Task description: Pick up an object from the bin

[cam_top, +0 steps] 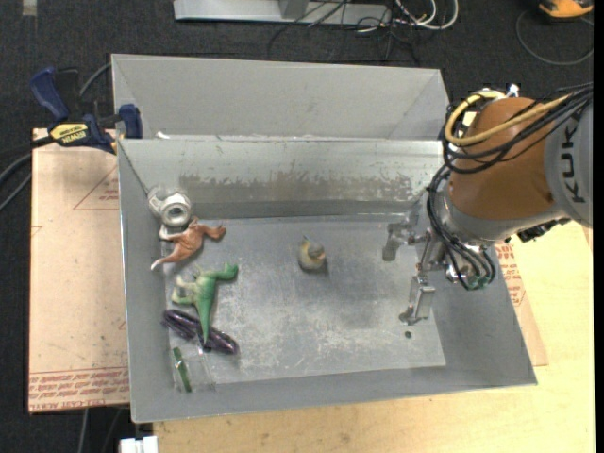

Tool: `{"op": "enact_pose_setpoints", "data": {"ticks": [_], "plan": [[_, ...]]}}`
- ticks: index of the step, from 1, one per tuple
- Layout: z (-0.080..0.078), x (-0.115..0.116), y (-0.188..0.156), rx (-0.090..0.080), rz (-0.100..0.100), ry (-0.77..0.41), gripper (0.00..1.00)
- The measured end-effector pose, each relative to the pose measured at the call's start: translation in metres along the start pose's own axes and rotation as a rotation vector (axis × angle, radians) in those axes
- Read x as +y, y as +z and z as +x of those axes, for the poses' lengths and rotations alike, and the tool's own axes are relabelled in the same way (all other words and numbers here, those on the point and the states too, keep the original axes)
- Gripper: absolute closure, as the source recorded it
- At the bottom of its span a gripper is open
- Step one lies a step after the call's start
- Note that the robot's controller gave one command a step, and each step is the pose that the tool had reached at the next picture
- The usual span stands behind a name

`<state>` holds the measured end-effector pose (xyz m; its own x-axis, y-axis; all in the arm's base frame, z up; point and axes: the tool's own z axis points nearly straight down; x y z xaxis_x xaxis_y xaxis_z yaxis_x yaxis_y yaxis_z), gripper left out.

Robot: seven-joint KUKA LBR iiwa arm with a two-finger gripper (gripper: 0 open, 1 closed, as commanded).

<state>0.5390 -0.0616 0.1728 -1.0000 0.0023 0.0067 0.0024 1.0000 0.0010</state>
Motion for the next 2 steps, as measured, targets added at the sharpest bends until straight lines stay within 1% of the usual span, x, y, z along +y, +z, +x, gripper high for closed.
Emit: {"op": "enact_pose_setpoints", "data": {"ticks": [1,2], "plan": [[-0.002,0.0,-0.005,-0.008,0.001,-0.003,0.0],[-0.075,0.043,0.041,-0.003,-0.003,-0.027,0.0]]}}
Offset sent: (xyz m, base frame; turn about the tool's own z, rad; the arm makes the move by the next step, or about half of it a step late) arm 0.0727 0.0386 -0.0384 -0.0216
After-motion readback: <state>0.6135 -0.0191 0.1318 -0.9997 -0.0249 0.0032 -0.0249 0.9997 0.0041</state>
